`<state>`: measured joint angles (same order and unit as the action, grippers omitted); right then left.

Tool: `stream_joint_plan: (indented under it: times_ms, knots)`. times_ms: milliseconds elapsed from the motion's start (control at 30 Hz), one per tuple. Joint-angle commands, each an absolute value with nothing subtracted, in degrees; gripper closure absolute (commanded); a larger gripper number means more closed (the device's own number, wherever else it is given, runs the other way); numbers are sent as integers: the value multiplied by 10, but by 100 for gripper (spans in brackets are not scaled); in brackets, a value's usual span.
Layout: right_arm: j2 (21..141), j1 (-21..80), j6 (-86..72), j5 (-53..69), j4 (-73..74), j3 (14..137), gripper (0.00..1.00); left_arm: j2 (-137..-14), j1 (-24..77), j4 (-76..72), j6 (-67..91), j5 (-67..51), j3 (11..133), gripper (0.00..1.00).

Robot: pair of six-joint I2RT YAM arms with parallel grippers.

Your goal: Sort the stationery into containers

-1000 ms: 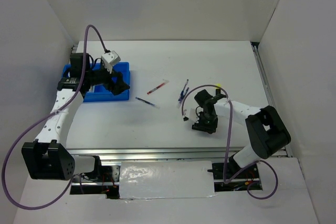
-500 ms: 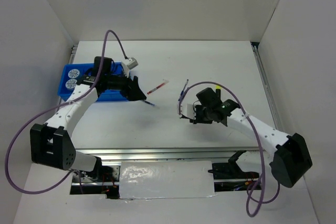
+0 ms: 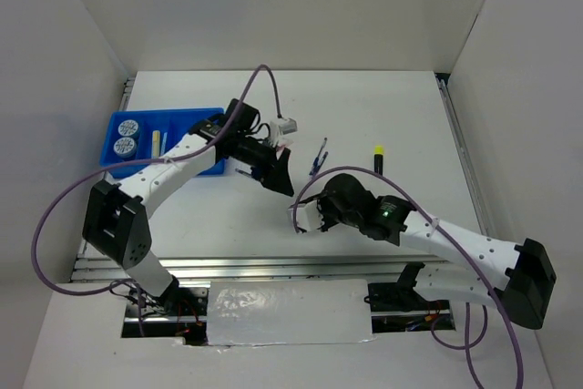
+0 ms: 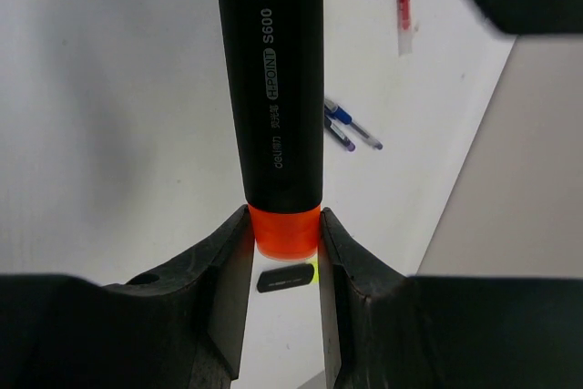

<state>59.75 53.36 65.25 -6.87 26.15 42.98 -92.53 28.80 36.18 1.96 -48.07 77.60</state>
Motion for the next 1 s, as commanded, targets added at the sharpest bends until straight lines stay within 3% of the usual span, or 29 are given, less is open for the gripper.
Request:
stream_joint_plan:
  times_ms: [0,267,467,567,667,733,767,900,967]
  knots:
    - [608,552,650,-108,230,449,95,-935,326,395,25,-474,805,19]
    - [611,568,640,-115,229,464,95,-962,373,415,18,-434,818,21]
    - [605,584,641,-120,231,464,95,-983,374,413,24,-413,829,32]
    - [606,588,641,-120,229,465,94,-993,379,418,18,-411,835,41]
    - [607,589,641,-121,222,464,93,-994,381,416,18,-419,833,59]
    - [608,588,637,-126,215,461,90,-991,380,412,19,-424,824,72]
    - [609,589,629,-133,212,461,84,-988,380,410,22,-425,821,75]
    - [608,578,606,-132,202,467,79,-973,369,394,33,-422,796,87]
    - [605,570,597,-141,187,464,58,-963,362,387,38,-424,782,96]
